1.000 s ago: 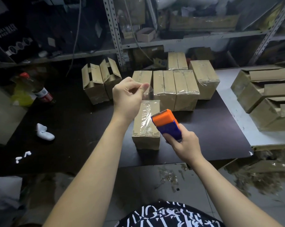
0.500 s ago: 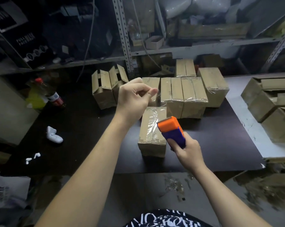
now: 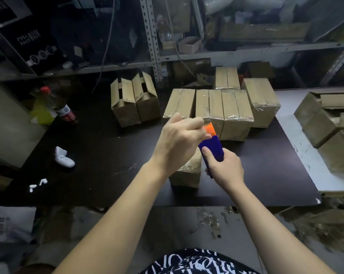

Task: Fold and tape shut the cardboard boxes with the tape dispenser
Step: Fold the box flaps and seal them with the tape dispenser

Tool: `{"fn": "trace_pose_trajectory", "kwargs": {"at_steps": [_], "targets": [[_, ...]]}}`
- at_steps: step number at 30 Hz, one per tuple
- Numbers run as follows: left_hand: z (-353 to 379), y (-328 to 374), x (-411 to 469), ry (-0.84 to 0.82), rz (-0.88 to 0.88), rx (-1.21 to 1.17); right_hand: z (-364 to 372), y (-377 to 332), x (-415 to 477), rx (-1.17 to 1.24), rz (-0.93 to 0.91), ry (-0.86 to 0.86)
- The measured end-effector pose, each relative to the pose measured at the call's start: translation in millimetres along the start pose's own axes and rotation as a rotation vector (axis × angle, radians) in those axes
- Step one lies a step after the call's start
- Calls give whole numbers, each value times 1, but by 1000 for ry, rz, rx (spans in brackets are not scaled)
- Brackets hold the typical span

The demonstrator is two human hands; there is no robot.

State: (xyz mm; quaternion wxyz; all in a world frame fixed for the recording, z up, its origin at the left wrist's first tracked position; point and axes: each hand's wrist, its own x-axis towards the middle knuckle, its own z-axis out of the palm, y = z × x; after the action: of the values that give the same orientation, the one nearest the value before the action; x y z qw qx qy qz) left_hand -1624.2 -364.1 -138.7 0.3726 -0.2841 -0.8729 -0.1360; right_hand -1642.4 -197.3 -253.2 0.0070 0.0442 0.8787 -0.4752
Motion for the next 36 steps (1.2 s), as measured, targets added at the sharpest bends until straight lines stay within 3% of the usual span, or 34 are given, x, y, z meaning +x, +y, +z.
{"fn": "trace_pose_trajectory", "kwargs": {"at_steps": [6,9,12,16,18,23,26,29,31,33,35,36], "targets": [[6,-4,-9,63,2,-26,5,-16,10,146,81,-62],[-14,28,8,163,-8,-124,3,-14,23,357,326,-31],[-22,47,31,191,-85,-301,-5,11,34,26,271,116],[-15,4,21,79,-664,-583,-2,43,35,-253,136,164],[-15,0,10,39,-832,-658,7,65,30,-431,75,150],[-13,1,-8,-52,-937,-601,20,104,13,-490,34,37],[-13,-1,-14,-79,-971,-587,22,92,13,-598,-36,198],[-14,-4,-18,-99,-988,-560,21,44,7,-250,-238,343],[-13,-10,-20,-115,-1011,-548,20,2,8,144,-308,151],[-14,-16,-22,-115,-1045,-578,18,-40,6,421,-274,-193],[-16,-21,-25,-105,-1059,-579,18,-64,2,525,-241,-371],[-17,-22,-28,-97,-1066,-572,18,-68,-2,517,-249,-373]]}}
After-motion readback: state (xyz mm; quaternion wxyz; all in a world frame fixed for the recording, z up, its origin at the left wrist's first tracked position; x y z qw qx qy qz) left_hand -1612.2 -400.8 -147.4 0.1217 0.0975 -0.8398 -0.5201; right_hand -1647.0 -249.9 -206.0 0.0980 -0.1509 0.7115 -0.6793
